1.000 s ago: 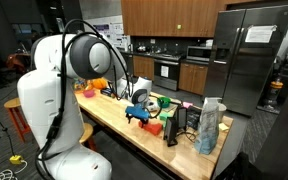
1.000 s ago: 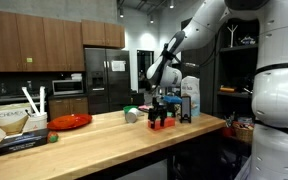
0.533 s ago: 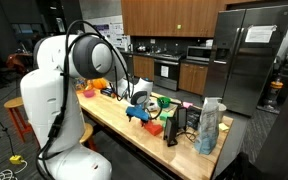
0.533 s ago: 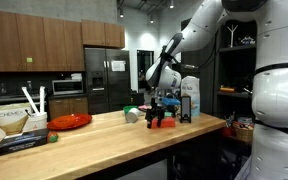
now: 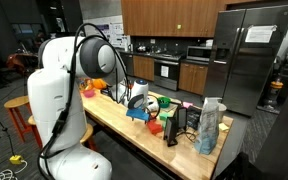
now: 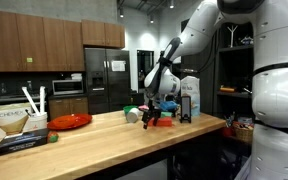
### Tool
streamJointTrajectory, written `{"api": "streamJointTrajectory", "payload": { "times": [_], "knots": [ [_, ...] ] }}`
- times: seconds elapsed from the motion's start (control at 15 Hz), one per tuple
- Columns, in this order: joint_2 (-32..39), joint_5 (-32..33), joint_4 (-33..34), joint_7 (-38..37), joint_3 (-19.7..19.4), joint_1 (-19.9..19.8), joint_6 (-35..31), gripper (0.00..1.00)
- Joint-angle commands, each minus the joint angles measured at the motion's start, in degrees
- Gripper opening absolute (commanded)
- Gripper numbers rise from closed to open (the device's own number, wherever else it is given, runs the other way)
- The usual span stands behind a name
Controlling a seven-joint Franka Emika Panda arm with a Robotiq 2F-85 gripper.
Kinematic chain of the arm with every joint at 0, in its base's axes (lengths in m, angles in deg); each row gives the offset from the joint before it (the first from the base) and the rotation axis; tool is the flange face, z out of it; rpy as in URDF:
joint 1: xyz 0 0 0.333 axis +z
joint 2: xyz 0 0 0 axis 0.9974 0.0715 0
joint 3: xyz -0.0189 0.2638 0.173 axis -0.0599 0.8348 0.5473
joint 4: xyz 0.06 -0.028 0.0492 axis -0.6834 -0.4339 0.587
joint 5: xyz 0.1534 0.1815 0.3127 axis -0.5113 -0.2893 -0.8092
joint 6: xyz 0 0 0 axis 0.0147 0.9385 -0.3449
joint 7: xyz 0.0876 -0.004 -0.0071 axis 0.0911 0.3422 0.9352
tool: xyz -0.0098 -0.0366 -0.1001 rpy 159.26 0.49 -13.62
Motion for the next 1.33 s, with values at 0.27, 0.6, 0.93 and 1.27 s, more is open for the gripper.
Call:
{"api": "streamJointTrajectory", "payload": {
  "times": [0.27,0.6,0.93,1.27],
  "knots": [
    [1.8,6.8,-1.7,-3.2,0.0,-0.9,-9.1,1.00],
    [2.7,12.6,-3.4,-6.8,-0.1,-1.1,-15.3,1.00],
    [1.0,7.5,-3.2,-4.1,2.4,-1.7,-11.0,1.00],
    [-3.9,-3.9,-0.4,1.3,4.0,-1.9,0.5,1.00]
  ]
}}
